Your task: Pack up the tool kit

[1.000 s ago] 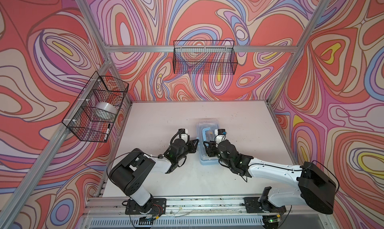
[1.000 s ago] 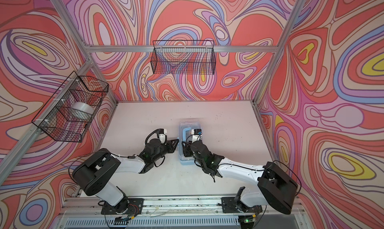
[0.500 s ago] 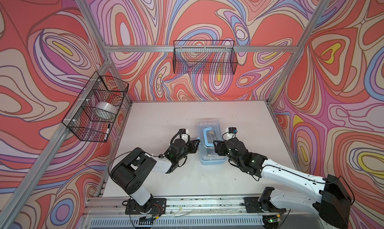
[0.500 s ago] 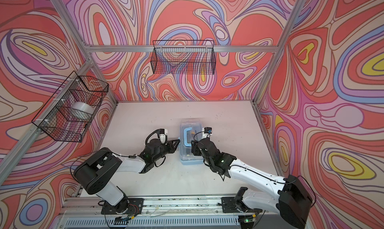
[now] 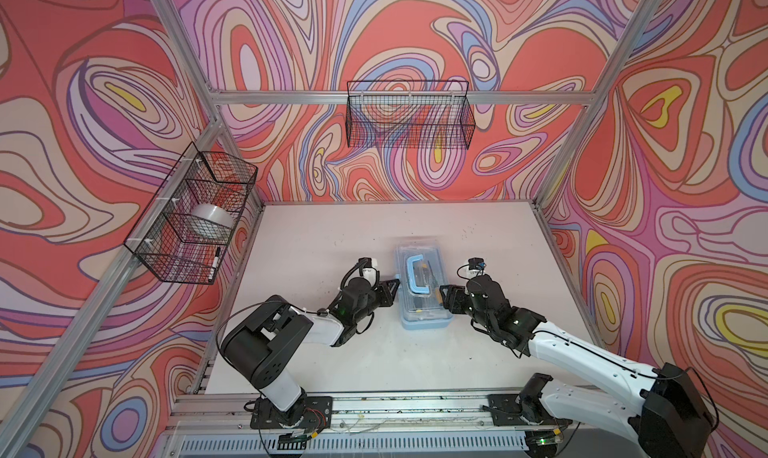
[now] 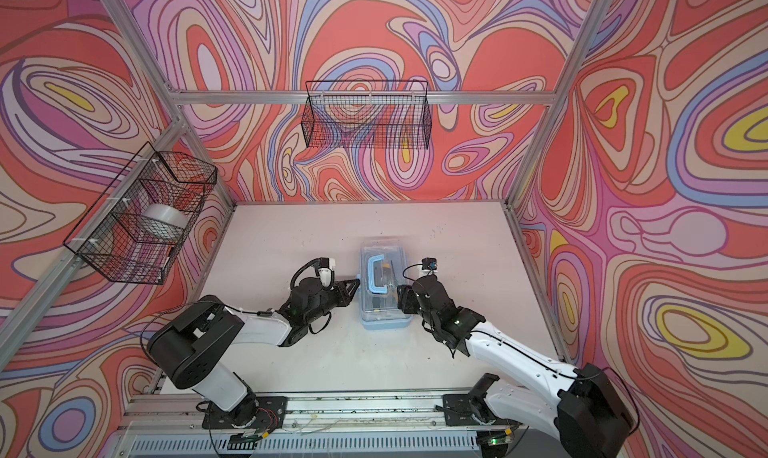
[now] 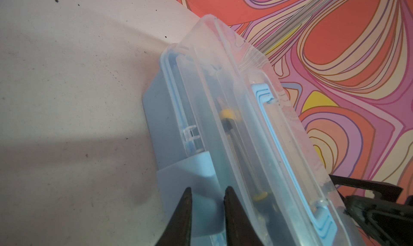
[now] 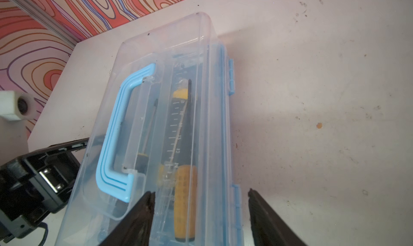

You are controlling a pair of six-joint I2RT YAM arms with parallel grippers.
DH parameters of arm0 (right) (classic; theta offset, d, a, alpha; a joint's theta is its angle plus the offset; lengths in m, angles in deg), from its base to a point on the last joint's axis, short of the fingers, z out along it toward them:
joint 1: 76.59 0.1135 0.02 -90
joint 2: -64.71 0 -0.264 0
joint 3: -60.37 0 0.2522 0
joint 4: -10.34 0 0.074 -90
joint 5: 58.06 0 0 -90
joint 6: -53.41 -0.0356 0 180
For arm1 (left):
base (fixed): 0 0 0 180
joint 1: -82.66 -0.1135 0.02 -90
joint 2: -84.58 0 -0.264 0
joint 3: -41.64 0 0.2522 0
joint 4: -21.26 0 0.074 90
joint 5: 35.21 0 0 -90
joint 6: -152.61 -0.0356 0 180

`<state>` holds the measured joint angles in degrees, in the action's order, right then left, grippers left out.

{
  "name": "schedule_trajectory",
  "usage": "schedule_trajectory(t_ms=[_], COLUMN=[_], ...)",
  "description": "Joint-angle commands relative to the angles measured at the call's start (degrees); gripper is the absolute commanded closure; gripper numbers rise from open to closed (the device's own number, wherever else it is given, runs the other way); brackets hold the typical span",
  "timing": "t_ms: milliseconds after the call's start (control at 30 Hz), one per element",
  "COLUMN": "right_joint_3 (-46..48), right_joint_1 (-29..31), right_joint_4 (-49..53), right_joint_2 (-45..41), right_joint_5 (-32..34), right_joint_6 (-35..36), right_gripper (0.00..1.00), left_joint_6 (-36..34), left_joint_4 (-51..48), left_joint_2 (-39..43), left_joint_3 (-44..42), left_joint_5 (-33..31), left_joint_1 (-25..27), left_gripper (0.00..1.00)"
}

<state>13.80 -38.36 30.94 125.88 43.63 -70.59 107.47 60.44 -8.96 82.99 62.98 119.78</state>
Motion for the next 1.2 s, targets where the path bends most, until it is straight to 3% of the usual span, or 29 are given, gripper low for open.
schedule_trajectory(t_ms=[0, 467, 967, 1167], right_joint_3=[1.25, -0.83, 4.71, 7.57], right_joint_1=[-1.14, -5.25, -7.21, -7.21], right_joint_4=[-4.92, -6.22, -16.63, -22.19], right_joint_2=[-0.13, 5.11, 6.68, 8.25], right_joint_5=[-3.32, -7.19, -24.4, -29.57], right_joint_6=[2.58, 6.6, 2.23, -1.73], right_gripper=[0.31, 0.3, 0.32, 0.33], left_joint_6=[1.01, 2.07, 10.78, 12.48], left_joint_4=[4.23, 3.89, 23.09, 24.94], left_joint_2=[-0.85, -3.15, -13.87, -16.33], left_joint_3=[-0.39, -1.05, -3.93, -3.16], left_joint_5=[2.63, 3.7, 9.5, 10.93], left_joint_1=[0.35, 0.11, -1.54, -2.06], left_gripper=[0.74, 0.7, 0.67, 0.67])
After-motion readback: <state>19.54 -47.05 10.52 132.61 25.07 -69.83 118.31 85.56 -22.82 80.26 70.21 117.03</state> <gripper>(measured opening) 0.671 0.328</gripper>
